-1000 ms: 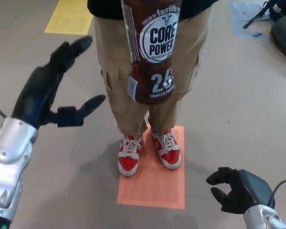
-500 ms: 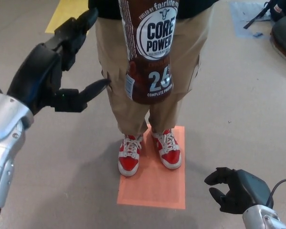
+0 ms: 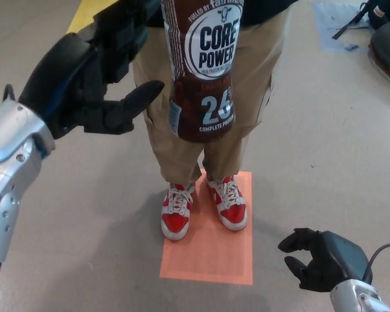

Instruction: The robot recieved a bottle of protein shake from a person using its left hand and then shake the protein up and down 2 two times and hand it back to the person

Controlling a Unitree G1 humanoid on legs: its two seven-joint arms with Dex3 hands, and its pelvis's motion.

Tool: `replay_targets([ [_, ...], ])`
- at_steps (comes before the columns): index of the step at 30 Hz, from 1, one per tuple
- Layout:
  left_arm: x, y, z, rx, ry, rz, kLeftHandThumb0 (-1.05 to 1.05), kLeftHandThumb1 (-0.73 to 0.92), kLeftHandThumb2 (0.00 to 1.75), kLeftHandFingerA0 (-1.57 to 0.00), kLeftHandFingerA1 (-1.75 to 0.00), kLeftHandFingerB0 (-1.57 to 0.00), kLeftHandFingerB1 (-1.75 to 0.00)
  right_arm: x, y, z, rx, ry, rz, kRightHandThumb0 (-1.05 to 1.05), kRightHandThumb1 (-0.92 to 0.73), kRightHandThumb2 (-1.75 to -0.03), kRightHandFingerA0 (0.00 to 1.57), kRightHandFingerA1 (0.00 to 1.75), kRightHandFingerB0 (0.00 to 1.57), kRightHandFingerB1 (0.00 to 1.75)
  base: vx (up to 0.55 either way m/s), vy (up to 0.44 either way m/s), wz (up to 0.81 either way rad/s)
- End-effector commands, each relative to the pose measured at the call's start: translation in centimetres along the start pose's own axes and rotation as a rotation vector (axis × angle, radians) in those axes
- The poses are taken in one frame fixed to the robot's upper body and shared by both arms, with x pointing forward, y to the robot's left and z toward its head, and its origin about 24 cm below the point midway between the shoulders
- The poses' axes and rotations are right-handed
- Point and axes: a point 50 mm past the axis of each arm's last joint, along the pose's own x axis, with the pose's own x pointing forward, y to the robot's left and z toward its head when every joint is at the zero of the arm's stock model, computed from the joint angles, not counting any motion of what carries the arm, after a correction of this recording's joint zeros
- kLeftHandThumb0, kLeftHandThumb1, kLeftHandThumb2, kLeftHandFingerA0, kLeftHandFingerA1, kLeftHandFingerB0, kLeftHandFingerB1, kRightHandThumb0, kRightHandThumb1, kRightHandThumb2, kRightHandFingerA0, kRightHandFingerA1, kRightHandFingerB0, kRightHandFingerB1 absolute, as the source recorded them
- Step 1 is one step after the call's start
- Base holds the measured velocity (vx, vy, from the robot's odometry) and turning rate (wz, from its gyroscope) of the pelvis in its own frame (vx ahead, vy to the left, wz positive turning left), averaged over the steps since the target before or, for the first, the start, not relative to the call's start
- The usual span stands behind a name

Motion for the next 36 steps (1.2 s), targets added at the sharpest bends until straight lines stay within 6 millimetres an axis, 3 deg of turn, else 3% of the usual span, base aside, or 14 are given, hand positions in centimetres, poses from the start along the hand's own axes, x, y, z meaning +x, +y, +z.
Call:
replay_targets([
  [1,-0.4,-4.8,2.8,-0.248,0.285,-0.422,-0.87,0.53,0.90,0.00,-0.08,0.00,0.00,-1.0,0.6,-0.9,-0.009,-0.014,-0.018,-0.46,-0.76,-0.72,0.86,0.69,0.76,0.54,0.00,0.000,0.00],
  [7,-0.1,-5.4,3.1,-0.246,0.306,-0.450,-0.86,0.49,0.79,0.00,-0.13,0.00,0.00,-1.1,0.7,-1.0,0.002,-0.009,-0.017,-0.44,-0.74,-0.73,0.91,0.74,0.77,0.53,0.00,0.000,0.00],
  [8,0.0,-5.5,3.1,-0.249,0.308,-0.454,-0.85,0.61,0.59,0.00,-0.16,0.00,-0.01,-1.1,0.7,-1.0,0.007,-0.006,-0.016,-0.44,-0.74,-0.72,0.93,0.77,0.78,0.53,0.00,0.000,0.00],
  [10,0.0,-5.6,3.1,-0.258,0.310,-0.460,-0.84,0.60,0.63,0.00,-0.21,0.00,0.00,-1.1,0.7,-1.0,0.000,-0.007,-0.017,-0.44,-0.74,-0.73,0.91,0.73,0.77,0.52,0.00,0.000,0.00],
  [11,0.1,-5.6,3.3,-0.252,0.312,-0.463,-0.81,0.48,0.90,0.00,-0.13,0.00,-0.07,-1.0,0.5,-0.9,0.000,-0.008,-0.021,-0.43,-0.73,-0.73,0.91,0.73,0.77,0.52,0.00,0.000,0.00],
  [13,0.3,-5.7,3.3,-0.250,0.315,-0.467,-0.85,0.48,0.75,0.00,-0.14,0.00,0.00,-1.0,0.5,-1.0,-0.005,-0.013,-0.025,-0.44,-0.73,-0.73,0.91,0.73,0.77,0.54,0.00,0.000,0.00],
  [14,0.3,-5.8,3.3,-0.244,0.315,-0.471,-0.83,0.50,0.89,0.00,-0.10,0.00,-0.04,-1.0,0.5,-1.0,-0.002,-0.010,-0.025,-0.42,-0.72,-0.73,0.91,0.72,0.77,0.54,0.00,0.000,0.00],
  [18,0.6,-6.0,3.6,-0.210,0.330,-0.479,-0.86,0.52,0.90,0.00,-0.05,0.00,-0.01,-0.9,0.4,-0.9,0.002,-0.007,-0.023,-0.42,-0.73,-0.74,0.91,0.73,0.77,0.55,0.00,0.000,0.00],
  [21,1.0,-6.1,3.8,-0.206,0.349,-0.481,-0.87,0.52,0.90,0.00,-0.03,0.00,0.00,-0.9,0.4,-0.8,-0.005,-0.013,-0.027,-0.42,-0.73,-0.74,0.90,0.72,0.77,0.55,0.00,0.000,0.00],
  [22,1.2,-6.1,3.9,-0.200,0.363,-0.479,-0.86,0.62,0.59,0.00,0.00,0.00,0.00,-0.8,0.4,-0.7,-0.011,-0.020,-0.029,-0.46,-0.57,-1.00,0.86,0.81,0.68,0.67,0.00,0.000,0.00],
  [23,1.4,-6.1,3.9,-0.195,0.374,-0.474,-0.85,0.62,0.59,0.00,0.00,0.00,0.00,-0.8,0.5,-0.6,-0.014,-0.023,-0.028,-0.43,-0.73,-0.75,0.89,0.73,0.77,0.56,0.00,0.000,0.00],
  [27,2.2,-6.0,3.6,-0.175,0.425,-0.434,-0.87,0.60,0.59,0.00,0.00,0.00,0.00,-0.8,0.5,-0.7,0.004,-0.011,-0.016,-0.42,-0.73,-0.74,0.89,0.69,0.76,0.52,0.00,0.000,0.00],
  [28,2.4,-6.0,3.5,-0.169,0.437,-0.422,-0.86,0.50,0.89,0.00,-0.02,0.00,0.00,-0.8,0.4,-0.6,0.004,-0.015,-0.016,-0.42,-0.73,-0.74,0.89,0.69,0.76,0.52,0.00,0.000,0.00],
  [36,3.9,-5.3,2.2,-0.218,0.508,-0.345,-0.82,0.47,0.86,0.00,-0.03,0.00,0.00,-0.5,0.2,-0.4,0.004,-0.035,-0.021,-0.46,-0.75,-0.71,0.89,0.73,0.76,0.53,0.00,0.000,0.00],
])
